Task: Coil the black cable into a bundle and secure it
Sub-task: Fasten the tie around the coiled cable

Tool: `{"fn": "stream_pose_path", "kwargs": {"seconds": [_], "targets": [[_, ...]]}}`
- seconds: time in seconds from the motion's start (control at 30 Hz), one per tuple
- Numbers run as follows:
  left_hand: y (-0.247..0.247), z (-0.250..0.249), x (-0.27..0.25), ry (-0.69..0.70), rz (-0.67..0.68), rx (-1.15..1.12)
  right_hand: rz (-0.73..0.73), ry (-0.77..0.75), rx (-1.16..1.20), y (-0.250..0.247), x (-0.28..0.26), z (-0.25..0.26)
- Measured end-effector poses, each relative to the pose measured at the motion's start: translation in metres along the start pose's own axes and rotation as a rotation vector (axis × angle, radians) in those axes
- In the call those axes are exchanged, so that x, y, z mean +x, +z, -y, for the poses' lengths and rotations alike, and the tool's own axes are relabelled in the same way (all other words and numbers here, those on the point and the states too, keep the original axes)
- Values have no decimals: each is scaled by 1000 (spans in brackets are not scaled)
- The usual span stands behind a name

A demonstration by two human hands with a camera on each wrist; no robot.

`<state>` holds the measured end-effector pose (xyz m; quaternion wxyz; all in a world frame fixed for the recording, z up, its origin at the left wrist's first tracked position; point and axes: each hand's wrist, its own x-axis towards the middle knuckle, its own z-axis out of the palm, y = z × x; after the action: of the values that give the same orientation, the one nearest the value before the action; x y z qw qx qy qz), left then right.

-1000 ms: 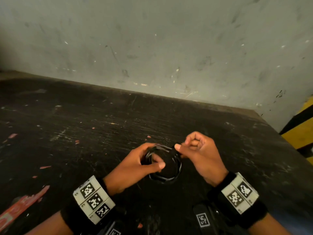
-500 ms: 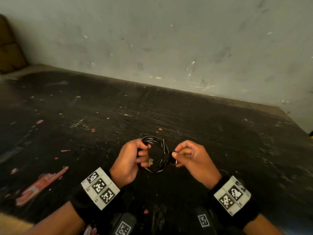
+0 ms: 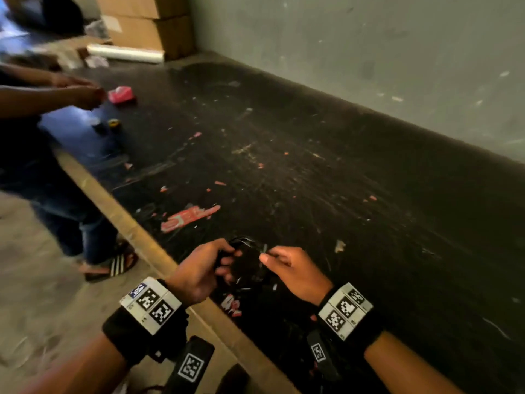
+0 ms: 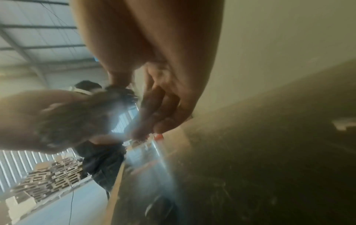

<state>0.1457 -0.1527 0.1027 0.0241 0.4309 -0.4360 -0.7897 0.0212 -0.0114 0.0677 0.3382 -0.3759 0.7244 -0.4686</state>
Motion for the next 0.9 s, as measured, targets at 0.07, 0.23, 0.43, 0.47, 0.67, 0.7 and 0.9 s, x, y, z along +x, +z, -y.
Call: {"fn": "stream_pose_path", "kwargs": {"seconds": [0.07,0.23,0.43,0.47,0.67,0.7,0.9], "targets": [[-23,3,2,65,-189,31,33,20,-78,12,12,-12],[-64,4,9,92,-276,4,177,-7,-629,32,29,-35],[-77,6,41,228,-236,424,221,55,-859,49,41,-39],[-75,4,45,239,-205,482,230,47,-907,51,40,-39],[-47,-10,73,247,156,784,101,67,-888,51,34,-37],[-39,-11,79,285,228,841,14,109,-794,44,32,-38],[25,-3,90,452,650,914,-391,134,-503,2,-2,-8]]}}
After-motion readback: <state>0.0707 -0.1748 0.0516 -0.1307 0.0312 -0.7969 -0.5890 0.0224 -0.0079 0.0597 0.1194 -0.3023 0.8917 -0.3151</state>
